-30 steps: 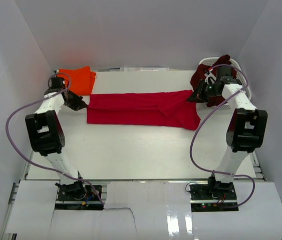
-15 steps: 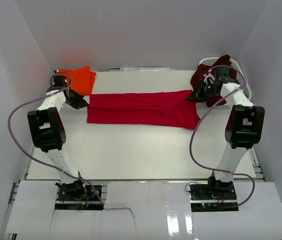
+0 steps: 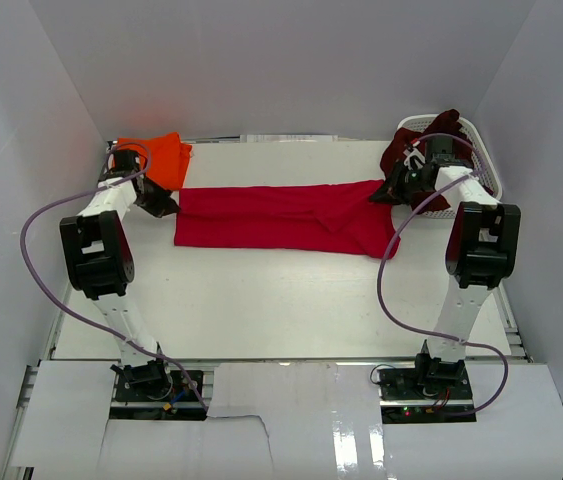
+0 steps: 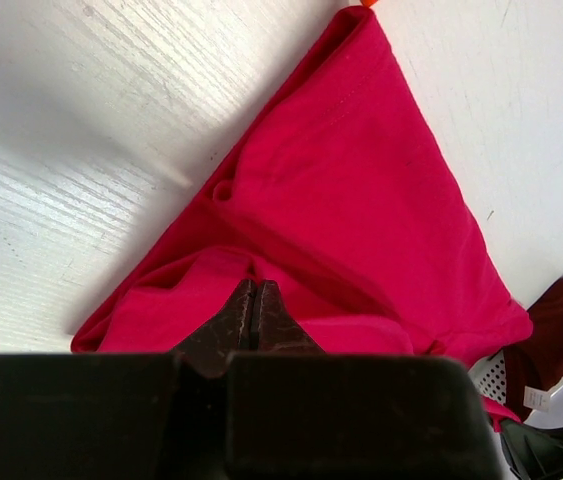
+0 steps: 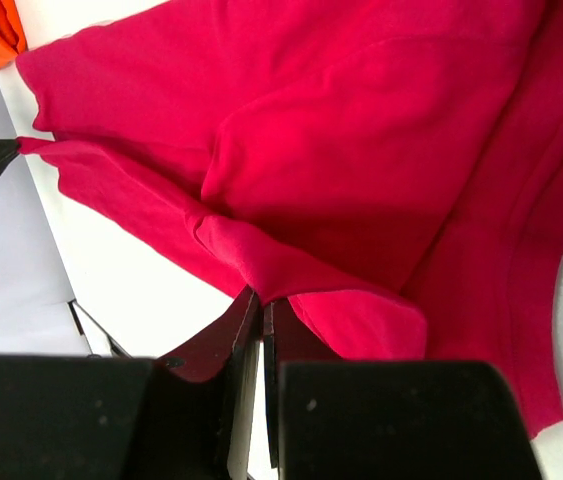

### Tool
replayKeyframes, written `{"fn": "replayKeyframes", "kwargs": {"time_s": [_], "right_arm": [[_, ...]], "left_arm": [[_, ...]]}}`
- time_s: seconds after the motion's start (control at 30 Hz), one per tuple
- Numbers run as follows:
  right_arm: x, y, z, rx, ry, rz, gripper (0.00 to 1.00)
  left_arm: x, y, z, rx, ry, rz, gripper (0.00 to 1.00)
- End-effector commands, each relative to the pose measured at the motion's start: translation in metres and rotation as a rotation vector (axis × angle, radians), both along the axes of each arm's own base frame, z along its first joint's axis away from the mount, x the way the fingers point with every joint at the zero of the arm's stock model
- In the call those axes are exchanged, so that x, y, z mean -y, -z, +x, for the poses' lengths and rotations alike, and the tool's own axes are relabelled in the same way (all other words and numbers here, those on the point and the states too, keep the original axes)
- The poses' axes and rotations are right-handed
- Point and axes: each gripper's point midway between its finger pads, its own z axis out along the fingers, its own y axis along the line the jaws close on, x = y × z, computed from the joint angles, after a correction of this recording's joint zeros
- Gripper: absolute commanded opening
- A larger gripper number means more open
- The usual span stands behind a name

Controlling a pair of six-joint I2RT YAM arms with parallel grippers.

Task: Fold and stack the t-shirts
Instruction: Fold the other side of the tshirt into a rectangle

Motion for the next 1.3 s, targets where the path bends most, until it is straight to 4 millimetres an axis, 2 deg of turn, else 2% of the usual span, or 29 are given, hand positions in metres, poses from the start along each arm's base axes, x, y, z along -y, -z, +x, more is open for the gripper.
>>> {"fn": "replayKeyframes", "kwargs": {"time_s": [0.0,0.47,0.8,1.07,1.1,1.23,1.27], "right_arm": [[0.003,-0.014,0.020,0.073,0.002,0.006,0.08],[0.000,0.006,0.037,0.059,-0.006,0.037,0.08],[-0.002,0.017,0.043,0.051,-0.010,0.046,0.08],[-0.002,0.017,0.051,0.067,-0.011,0.053,0.08],[-0.002,0.017,0.053,0.069,-0.009,0.052,0.08],[-0.002,0.015,0.059,0.081,-0.008,0.056,0.08],[-0.003,0.015,0.060,0.083,-0.008,0.058,0.08]], "left_arm": [[-0.005,-0.005,0.010,0.025,-0.006,0.023,0.00],[-0.002,0.012,0.007,-0.007,-0.010,0.004,0.00],[-0.004,0.012,0.011,-0.001,-0.025,0.014,0.00],[-0.005,0.006,0.020,0.036,-0.047,0.006,0.00],[-0.005,0.005,0.022,0.042,-0.048,0.006,0.01],[-0.005,-0.003,0.029,0.078,-0.043,0.002,0.24],[-0.005,-0.006,0.032,0.096,-0.043,0.000,0.25]]}}
